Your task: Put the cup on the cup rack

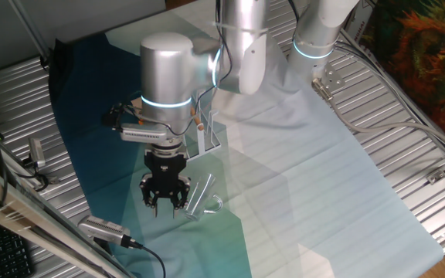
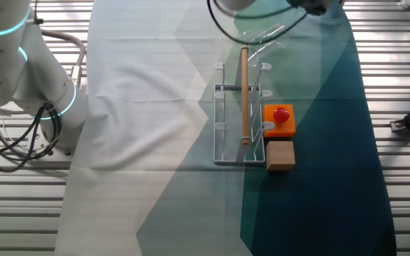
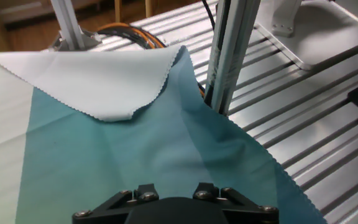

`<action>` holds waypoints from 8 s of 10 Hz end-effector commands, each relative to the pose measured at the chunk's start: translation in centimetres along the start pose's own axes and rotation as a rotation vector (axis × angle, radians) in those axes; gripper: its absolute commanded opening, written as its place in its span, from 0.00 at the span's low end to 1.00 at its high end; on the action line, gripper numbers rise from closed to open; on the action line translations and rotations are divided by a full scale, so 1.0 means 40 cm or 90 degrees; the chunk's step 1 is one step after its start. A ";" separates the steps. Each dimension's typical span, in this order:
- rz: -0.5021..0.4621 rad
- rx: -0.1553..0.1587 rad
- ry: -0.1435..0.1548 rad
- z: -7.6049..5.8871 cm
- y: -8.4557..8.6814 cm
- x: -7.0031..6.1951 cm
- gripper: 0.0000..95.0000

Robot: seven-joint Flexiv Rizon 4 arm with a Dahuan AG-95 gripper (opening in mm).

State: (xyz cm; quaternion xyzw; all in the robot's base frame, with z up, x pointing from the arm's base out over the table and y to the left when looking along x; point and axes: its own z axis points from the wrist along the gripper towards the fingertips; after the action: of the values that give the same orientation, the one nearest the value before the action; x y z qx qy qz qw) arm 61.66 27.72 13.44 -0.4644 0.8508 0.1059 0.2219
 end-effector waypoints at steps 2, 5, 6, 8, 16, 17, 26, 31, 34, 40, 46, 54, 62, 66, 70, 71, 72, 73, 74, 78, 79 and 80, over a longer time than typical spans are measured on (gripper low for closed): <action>0.110 0.097 0.145 -0.009 -0.011 0.018 0.20; 0.154 0.106 0.212 -0.008 -0.005 0.021 0.20; 0.168 0.094 0.228 -0.008 -0.005 0.021 0.20; 0.184 0.081 0.256 -0.008 -0.005 0.021 0.20; 0.215 0.066 0.328 -0.036 0.032 0.043 0.20; 0.217 0.067 0.326 -0.040 0.040 0.047 0.20; 0.208 0.075 0.341 -0.030 0.057 0.055 0.20; 0.233 0.112 0.303 -0.030 0.057 0.055 0.20; 0.233 0.113 0.288 -0.030 0.057 0.055 0.20; 0.263 0.107 0.295 -0.030 0.057 0.055 0.20; 0.275 0.129 0.292 -0.039 0.096 0.069 0.20; 0.296 0.165 0.299 -0.036 0.195 0.082 0.20; 0.304 0.186 0.305 0.024 0.225 0.082 0.20; 0.301 0.196 0.304 0.046 0.236 0.088 0.20; 0.297 0.200 0.307 0.050 0.238 0.090 0.20; 0.296 0.202 0.307 0.050 0.238 0.090 0.20; 0.282 0.208 0.316 0.050 0.238 0.090 0.20; 0.276 0.205 0.322 0.050 0.238 0.090 0.20; 0.272 0.200 0.328 0.050 0.238 0.090 0.20; 0.242 0.187 0.328 0.050 0.238 0.090 0.20; 0.228 0.196 0.315 0.050 0.238 0.090 0.20; 0.200 0.214 0.300 0.050 0.238 0.090 0.20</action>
State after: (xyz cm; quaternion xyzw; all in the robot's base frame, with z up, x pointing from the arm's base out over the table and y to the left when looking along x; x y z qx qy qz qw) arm 52.57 31.04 9.75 -0.2889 0.9504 -0.1040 0.0505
